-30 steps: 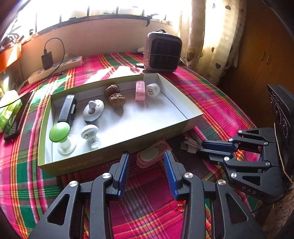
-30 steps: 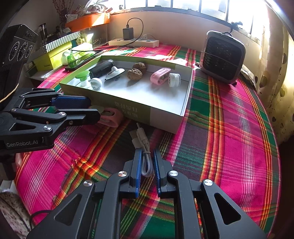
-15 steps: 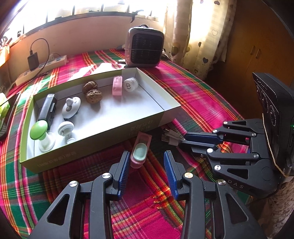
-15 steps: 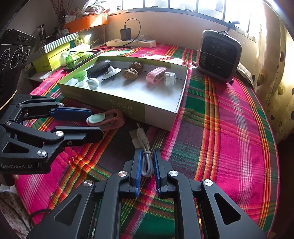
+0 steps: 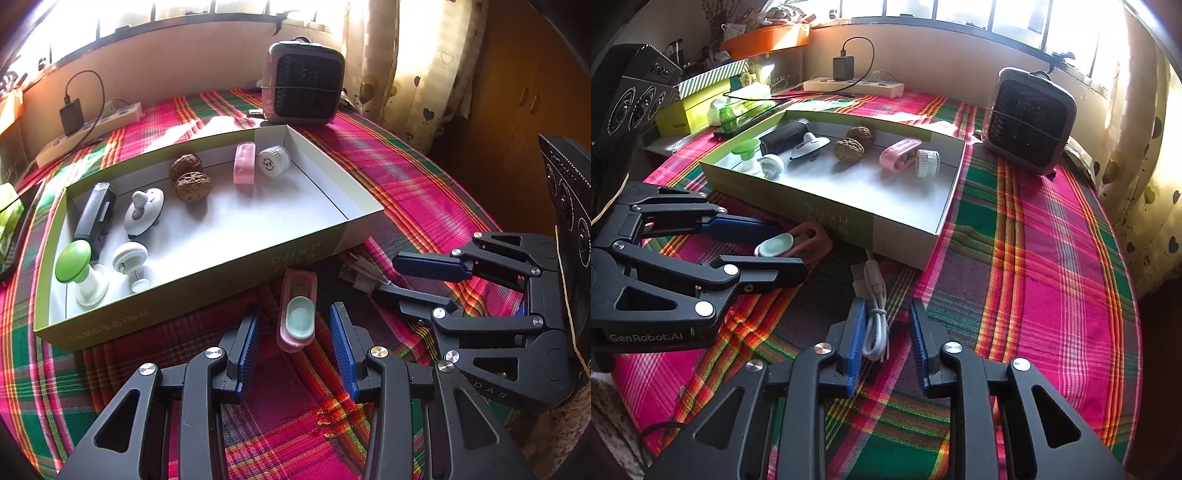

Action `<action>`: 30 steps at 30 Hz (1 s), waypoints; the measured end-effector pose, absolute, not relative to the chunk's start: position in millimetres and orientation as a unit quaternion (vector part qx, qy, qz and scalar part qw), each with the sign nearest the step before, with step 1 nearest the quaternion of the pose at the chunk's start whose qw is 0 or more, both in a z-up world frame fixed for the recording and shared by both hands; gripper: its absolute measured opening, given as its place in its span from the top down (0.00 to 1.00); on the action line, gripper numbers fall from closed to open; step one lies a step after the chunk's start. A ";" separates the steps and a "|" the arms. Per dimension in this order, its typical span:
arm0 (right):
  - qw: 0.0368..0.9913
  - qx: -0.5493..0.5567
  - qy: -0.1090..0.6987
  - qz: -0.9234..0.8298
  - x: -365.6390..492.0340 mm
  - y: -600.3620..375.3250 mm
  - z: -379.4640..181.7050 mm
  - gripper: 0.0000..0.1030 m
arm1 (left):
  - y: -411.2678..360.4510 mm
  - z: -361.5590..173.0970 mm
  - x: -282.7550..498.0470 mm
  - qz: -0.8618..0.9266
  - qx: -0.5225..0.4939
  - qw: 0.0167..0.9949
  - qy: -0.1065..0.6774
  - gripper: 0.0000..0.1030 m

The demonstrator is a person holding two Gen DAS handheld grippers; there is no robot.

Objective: Organize objects
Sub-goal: 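Close the left gripper on the pink-and-mint case while the right gripper holds the cable, then lift the pink case and white cable and carry both over the box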

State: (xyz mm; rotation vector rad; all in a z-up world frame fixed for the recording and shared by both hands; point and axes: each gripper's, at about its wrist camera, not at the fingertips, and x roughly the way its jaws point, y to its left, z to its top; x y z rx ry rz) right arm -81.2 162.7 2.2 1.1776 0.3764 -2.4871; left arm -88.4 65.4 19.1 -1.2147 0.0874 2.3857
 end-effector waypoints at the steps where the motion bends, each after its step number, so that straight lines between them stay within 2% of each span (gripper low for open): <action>1: 0.184 0.418 0.132 -0.880 -82.5 162.5 2.2 0.68 | 66.2 18.9 -88.5 0.868 -0.440 0.228 0.033 0.65; 16: 0.198 0.416 0.119 -0.880 -89.3 158.3 1.3 0.67 | 68.1 18.4 -90.1 0.873 -0.437 0.214 0.029 0.66; 20: 0.200 0.417 0.113 -0.879 -90.0 159.2 1.2 0.67 | 67.2 18.0 -91.2 0.875 -0.437 0.208 0.030 0.72; 26: 0.208 0.415 0.114 -0.878 -87.3 154.5 1.2 0.80 | 65.3 17.9 -91.9 0.876 -0.436 0.203 0.030 0.79; 30: 0.207 0.416 0.112 -0.878 -87.1 154.0 1.0 0.81 | 65.1 17.8 -92.0 0.876 -0.436 0.203 0.029 0.80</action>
